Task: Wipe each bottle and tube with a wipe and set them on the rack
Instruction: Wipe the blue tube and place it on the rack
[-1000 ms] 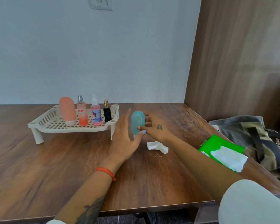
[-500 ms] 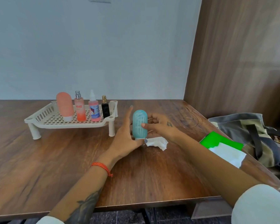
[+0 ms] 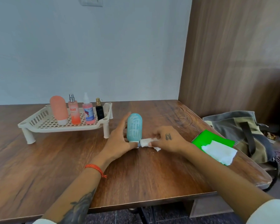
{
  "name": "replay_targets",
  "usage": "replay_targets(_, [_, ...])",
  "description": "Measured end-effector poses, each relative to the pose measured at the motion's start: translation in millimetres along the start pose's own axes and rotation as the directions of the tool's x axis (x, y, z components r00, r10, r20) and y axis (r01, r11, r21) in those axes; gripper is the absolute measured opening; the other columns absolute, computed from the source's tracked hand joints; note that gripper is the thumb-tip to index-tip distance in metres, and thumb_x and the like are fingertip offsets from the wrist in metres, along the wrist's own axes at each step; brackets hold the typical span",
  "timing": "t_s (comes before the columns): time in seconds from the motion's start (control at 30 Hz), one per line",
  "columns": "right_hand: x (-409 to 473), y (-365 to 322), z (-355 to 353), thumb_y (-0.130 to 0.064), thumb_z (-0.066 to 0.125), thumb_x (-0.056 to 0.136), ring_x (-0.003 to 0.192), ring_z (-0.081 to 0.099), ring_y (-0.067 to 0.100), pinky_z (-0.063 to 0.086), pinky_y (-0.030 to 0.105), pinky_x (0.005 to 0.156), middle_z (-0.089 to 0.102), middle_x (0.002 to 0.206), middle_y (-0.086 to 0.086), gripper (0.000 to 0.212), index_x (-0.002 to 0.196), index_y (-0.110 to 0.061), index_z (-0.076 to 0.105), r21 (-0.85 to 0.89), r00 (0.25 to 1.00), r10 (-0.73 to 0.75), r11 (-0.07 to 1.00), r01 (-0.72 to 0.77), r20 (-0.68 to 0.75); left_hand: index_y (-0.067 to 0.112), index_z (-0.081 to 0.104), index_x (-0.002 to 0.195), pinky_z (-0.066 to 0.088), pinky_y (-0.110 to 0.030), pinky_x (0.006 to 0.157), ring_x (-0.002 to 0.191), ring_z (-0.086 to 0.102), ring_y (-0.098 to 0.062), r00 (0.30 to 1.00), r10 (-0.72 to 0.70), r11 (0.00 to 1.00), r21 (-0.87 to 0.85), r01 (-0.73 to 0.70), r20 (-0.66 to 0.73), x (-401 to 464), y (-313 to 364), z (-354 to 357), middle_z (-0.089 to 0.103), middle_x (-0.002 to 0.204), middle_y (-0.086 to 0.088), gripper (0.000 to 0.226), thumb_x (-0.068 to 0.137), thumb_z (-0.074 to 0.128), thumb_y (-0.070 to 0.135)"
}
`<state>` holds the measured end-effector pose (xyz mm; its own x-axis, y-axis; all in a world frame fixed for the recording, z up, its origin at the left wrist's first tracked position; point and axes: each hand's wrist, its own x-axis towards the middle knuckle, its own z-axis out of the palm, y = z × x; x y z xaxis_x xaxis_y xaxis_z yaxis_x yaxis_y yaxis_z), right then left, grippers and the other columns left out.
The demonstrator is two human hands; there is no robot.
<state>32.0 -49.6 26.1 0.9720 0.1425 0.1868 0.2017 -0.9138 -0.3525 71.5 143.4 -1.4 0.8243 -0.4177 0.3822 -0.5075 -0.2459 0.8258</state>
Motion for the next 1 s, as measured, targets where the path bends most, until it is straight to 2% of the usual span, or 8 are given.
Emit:
replay_targets(0.13, [2,6,5,-0.023,0.068,0.082,0.079,0.059,0.014,0.042,0.022,0.065,0.07,0.091,0.004,0.02,0.099,-0.015,0.073,0.029,0.999,-0.035,0.999,0.034,0.012,0.048,0.014,0.142,0.05,-0.01,0.074,0.096,0.052,0.014,1.0,-0.002,1.0,0.025,0.002,-0.012,-2,2,1,0.036,0.128,0.018,0.11,0.065,0.084,0.012])
replay_targets(0.23, [13,6,3,-0.017,0.065,0.085,0.064,0.053,0.003,0.039,0.009,0.054,0.067,0.08,-0.002,0.016,0.099,-0.014,0.073,0.103,0.977,0.037,0.995,-0.015,-0.211,0.045,0.013,0.143,0.049,-0.008,0.073,0.095,0.051,0.016,1.0,-0.013,0.999,0.035,0.014,-0.018,-2,3,1,0.035,0.125,0.02,0.109,0.066,0.084,0.013])
replay_targets(0.33, [24,-4,3,-0.018,0.06,0.088,0.08,0.062,0.01,0.049,0.02,0.069,0.07,0.096,0.001,0.023,0.11,-0.016,0.068,0.262,0.835,0.084,0.962,0.074,-0.544,0.047,0.012,0.143,0.051,-0.012,0.075,0.101,0.054,0.004,0.999,-0.03,0.999,0.039,0.031,-0.023,-1,2,0,0.038,0.125,0.019,0.111,0.064,0.086,0.019])
replay_targets(0.43, [29,-21,16,-0.012,0.058,0.087,0.081,0.06,0.018,0.045,0.026,0.065,0.066,0.098,0.006,0.027,0.113,-0.015,0.065,0.099,0.719,-0.116,0.963,0.249,-0.685,0.047,0.013,0.144,0.055,-0.021,0.078,0.101,0.058,-0.005,0.999,-0.034,0.999,0.041,0.035,-0.024,0,2,1,0.046,0.12,0.019,0.116,0.06,0.088,0.024])
replay_targets(0.53, [28,-26,34,-0.017,0.047,0.087,0.079,0.058,0.016,0.043,0.022,0.062,0.062,0.097,0.007,0.029,0.114,-0.023,0.058,-0.041,0.681,-0.279,0.938,0.344,-0.677,0.047,0.014,0.143,0.055,-0.023,0.078,0.099,0.057,-0.004,0.999,-0.024,0.998,0.064,0.027,-0.033,0,3,1,0.046,0.116,0.027,0.115,0.058,0.088,0.025])
replay_targets(0.77, [30,-8,34,-0.018,0.051,0.093,0.086,0.056,0.01,0.051,0.027,0.066,0.06,0.107,0.001,0.032,0.124,-0.021,0.055,0.119,0.683,-0.129,0.945,0.304,-0.719,0.047,0.014,0.144,0.052,-0.014,0.076,0.099,0.057,-0.007,0.999,-0.02,0.995,0.1,0.024,-0.047,2,6,2,0.044,0.121,0.021,0.116,0.057,0.089,0.029])
replay_targets(0.9, [26,-14,35,-0.011,0.056,0.091,0.081,0.057,0.012,0.047,0.022,0.065,0.062,0.099,0.005,0.025,0.114,-0.013,0.062,0.064,0.611,-0.192,0.926,0.372,-0.768,0.047,0.015,0.144,0.054,-0.021,0.078,0.098,0.058,-0.007,0.999,-0.013,0.993,0.114,0.018,-0.045,1,6,3,0.047,0.124,0.017,0.116,0.056,0.089,0.03])
replay_targets(1.0, [26,-21,39,-0.014,0.052,0.089,0.085,0.06,0.02,0.05,0.025,0.068,0.062,0.101,0.012,0.028,0.112,-0.006,0.065,-0.07,0.576,-0.327,0.904,0.422,-0.749,0.04,0.019,0.143,0.051,-0.013,0.075,0.096,0.057,-0.002,0.999,-0.022,0.989,0.144,0.028,-0.047,0,8,4,0.047,0.113,0.023,0.11,0.058,0.089,0.028])
